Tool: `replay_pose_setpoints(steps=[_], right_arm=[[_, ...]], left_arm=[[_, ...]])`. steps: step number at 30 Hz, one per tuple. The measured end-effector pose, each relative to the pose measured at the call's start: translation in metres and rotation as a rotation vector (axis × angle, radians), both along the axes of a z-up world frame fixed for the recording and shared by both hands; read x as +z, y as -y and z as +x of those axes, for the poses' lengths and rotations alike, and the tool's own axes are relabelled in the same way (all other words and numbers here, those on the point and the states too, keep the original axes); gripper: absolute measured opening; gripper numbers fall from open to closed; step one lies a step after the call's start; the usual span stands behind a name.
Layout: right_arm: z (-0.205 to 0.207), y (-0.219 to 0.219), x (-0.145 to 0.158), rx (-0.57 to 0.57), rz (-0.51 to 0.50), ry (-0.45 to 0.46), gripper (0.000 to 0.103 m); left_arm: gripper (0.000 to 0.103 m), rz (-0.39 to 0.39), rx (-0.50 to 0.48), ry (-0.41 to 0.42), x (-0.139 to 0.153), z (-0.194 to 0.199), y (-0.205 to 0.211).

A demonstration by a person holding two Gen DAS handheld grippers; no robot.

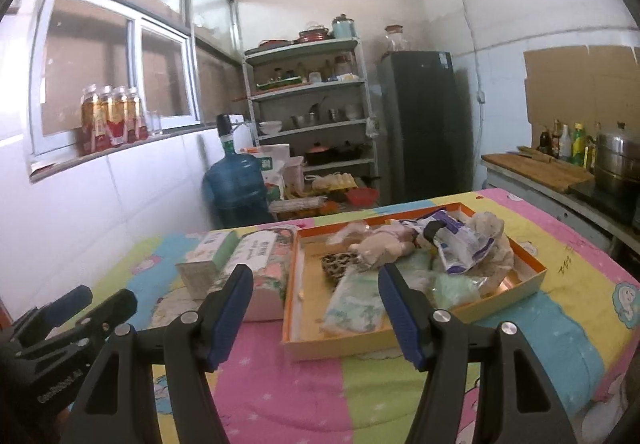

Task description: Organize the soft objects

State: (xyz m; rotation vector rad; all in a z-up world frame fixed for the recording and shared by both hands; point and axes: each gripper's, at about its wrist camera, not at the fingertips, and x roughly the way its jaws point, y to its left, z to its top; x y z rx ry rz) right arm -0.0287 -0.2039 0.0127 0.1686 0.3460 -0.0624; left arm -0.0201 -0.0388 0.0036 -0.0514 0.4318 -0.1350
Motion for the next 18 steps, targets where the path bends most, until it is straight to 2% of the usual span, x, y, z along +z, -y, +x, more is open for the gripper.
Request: replay_pose_setpoints(steps=[9,18], right_arm=[[-0.022,-0.027,0.000,0.009,-0.038,0.008,0.065],[-0.029,-0.030,0.000,0.023,-0.035,0.016,0.065]], left_arm=[[0.074,0.018,0.034,-0.001,-0.006,-0.019,-0.009],[0.074,-0.014,0.051,0.015,-0.003,-0.025,-0.017]])
